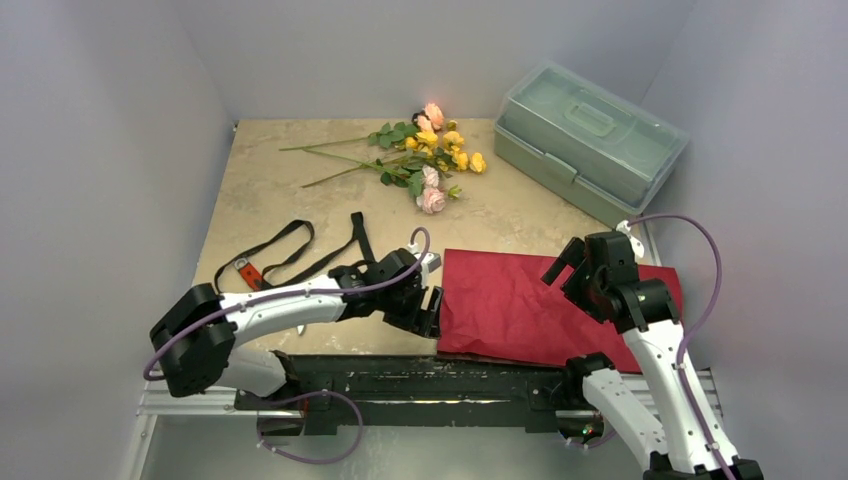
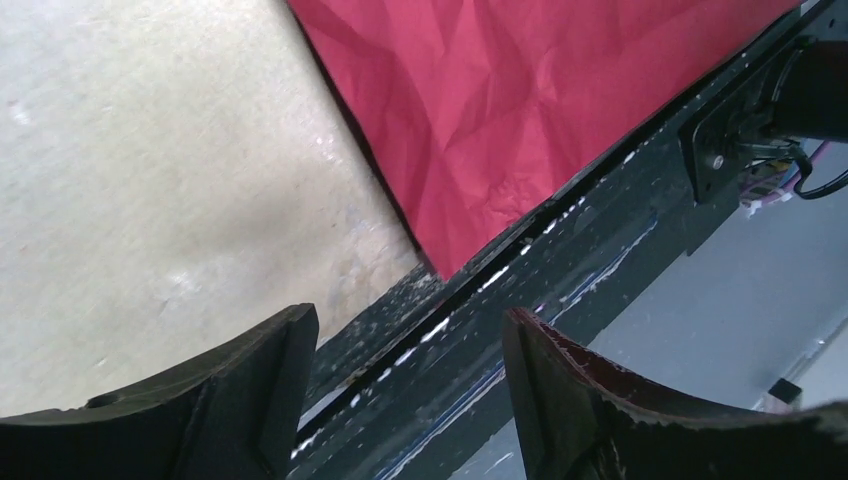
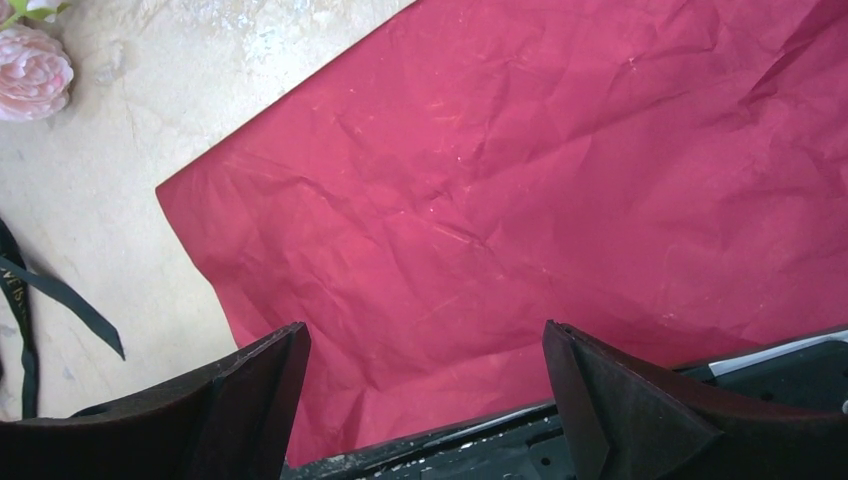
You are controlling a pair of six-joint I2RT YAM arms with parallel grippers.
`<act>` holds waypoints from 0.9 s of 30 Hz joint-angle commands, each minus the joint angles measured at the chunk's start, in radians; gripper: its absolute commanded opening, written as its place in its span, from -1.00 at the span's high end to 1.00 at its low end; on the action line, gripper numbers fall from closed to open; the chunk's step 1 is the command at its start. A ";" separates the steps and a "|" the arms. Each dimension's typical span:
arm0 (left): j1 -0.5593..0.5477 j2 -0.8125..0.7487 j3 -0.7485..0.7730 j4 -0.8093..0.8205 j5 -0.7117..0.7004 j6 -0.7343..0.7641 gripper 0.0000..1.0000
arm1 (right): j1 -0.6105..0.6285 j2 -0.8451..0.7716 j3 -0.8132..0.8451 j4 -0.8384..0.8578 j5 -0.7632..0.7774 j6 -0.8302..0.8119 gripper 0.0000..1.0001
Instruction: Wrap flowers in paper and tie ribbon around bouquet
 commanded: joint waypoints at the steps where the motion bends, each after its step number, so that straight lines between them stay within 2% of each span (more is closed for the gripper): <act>1: -0.021 0.071 -0.004 0.157 0.065 -0.096 -0.41 | -0.001 -0.020 -0.019 -0.012 -0.024 0.033 -0.94; 16: -0.028 0.214 -0.007 0.255 0.110 -0.122 -0.26 | -0.001 -0.018 -0.052 0.008 -0.063 0.082 -0.89; 27: -0.029 0.264 0.020 0.289 0.175 -0.127 -0.01 | -0.001 0.007 -0.073 0.019 -0.077 0.084 -0.86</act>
